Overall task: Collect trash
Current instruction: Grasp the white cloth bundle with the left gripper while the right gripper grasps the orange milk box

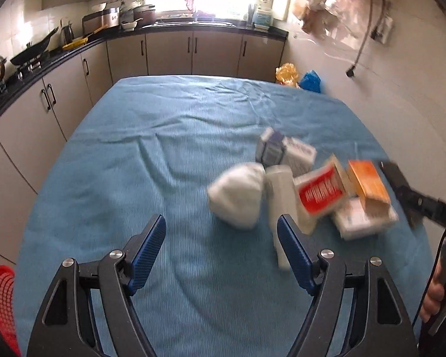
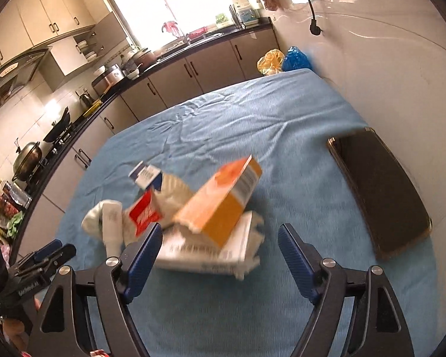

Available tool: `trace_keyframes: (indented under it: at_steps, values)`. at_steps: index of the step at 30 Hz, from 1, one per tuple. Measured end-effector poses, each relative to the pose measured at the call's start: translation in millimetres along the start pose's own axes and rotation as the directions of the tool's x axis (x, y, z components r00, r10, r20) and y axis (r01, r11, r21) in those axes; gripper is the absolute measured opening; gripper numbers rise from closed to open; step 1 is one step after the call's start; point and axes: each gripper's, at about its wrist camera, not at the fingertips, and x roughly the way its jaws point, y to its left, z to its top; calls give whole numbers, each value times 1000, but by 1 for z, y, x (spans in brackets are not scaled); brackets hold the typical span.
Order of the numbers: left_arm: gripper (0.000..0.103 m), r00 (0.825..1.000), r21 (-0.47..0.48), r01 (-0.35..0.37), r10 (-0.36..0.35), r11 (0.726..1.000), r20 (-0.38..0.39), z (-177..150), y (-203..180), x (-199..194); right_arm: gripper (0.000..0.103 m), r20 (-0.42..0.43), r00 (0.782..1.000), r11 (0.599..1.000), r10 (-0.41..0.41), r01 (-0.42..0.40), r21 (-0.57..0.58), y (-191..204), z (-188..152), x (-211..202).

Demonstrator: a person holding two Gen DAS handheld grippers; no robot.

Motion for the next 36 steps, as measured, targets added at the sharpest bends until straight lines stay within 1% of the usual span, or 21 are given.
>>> trace_keyframes:
  at_steps: [3,8,11,14,15,16,17,18,19,20,22,26,31,36]
  values:
    - [79,999,-21,35,-35,999,-8,17,7,19,84,-31,999,1000,-21,21,3,2,14,17]
    - [79,993,-33,93,-95,995,-69,31,10,51,84,-91,994,998,-54,56,22,5,29,50]
    - [79,986,-43,120,-124,992,-108,29,7,67,84,-116,990,997,-75,78,22,7,32,64]
    - [79,976,-52,151,-158,987,-151,24,4,78,84,-149,984,995,-94,99,20,11,32,79]
    - [76,974,-53,155,-162,986,-157,21,2,79,84,-153,983,994,-101,105,16,12,31,81]
    - [71,974,-52,156,-162,986,-159,20,1,80,82,-154,982,994,-110,113,10,13,31,84]
    - [50,975,-50,147,-153,988,-160,19,-1,81,79,-150,980,992,-129,130,-6,15,30,85]
    - [43,976,-47,133,-139,990,-165,17,-1,81,67,-145,979,990,-140,140,-14,16,29,86]
    - [42,976,-56,136,-144,989,-164,16,0,79,63,-142,979,989,-148,146,-25,17,28,86]
    - [40,975,-71,142,-152,987,-160,15,2,76,62,-139,980,990,-141,139,-24,18,28,85]
    - [39,977,-86,144,-155,986,-148,12,6,68,57,-128,982,991,-135,135,-13,17,27,81]
    - [39,982,-98,135,-146,986,-118,6,10,45,57,-90,988,992,-124,125,1,17,27,67]
    - [39,987,-95,126,-135,987,-86,-4,14,11,57,-20,994,994,-105,105,2,22,27,38]
    - [39,995,-79,83,-87,993,-48,-21,18,-22,57,17,996,996,-91,92,-13,31,20,13]
